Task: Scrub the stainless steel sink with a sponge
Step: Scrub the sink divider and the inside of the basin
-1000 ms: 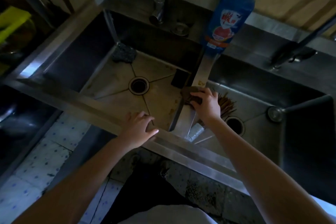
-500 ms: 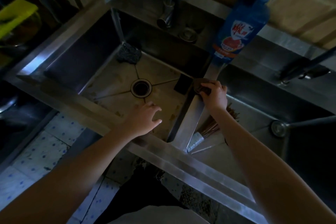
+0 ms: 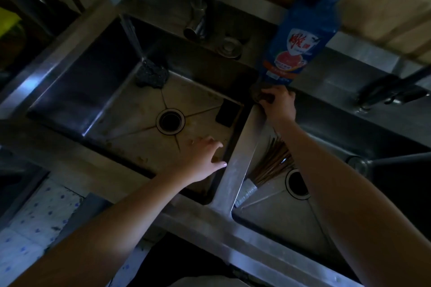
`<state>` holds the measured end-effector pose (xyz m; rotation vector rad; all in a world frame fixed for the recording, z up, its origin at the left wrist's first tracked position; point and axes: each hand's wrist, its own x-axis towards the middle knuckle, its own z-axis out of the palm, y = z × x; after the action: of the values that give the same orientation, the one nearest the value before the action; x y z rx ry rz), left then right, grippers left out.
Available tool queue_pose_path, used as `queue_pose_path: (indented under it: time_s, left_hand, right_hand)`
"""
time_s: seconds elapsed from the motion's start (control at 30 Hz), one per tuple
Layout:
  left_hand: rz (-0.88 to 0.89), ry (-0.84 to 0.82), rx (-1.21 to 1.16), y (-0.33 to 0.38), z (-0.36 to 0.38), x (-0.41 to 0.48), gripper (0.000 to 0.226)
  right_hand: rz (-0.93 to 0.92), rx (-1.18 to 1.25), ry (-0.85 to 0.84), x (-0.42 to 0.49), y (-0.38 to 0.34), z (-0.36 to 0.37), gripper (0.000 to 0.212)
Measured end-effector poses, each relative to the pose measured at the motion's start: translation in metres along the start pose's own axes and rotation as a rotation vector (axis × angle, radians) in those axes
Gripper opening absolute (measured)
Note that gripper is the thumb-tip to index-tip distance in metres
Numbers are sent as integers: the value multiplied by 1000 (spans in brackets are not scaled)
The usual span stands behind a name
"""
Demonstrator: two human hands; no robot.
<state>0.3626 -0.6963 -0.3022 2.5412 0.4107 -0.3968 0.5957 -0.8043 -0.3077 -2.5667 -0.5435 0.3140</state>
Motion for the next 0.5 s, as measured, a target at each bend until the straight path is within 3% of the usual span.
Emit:
queue_pose_path:
  time_s: [0.5]
  left_hand:
    - [-7, -47, 15, -12, 6, -1, 52]
  right_hand:
    - [-90, -56, -42, -17, 2, -5, 33]
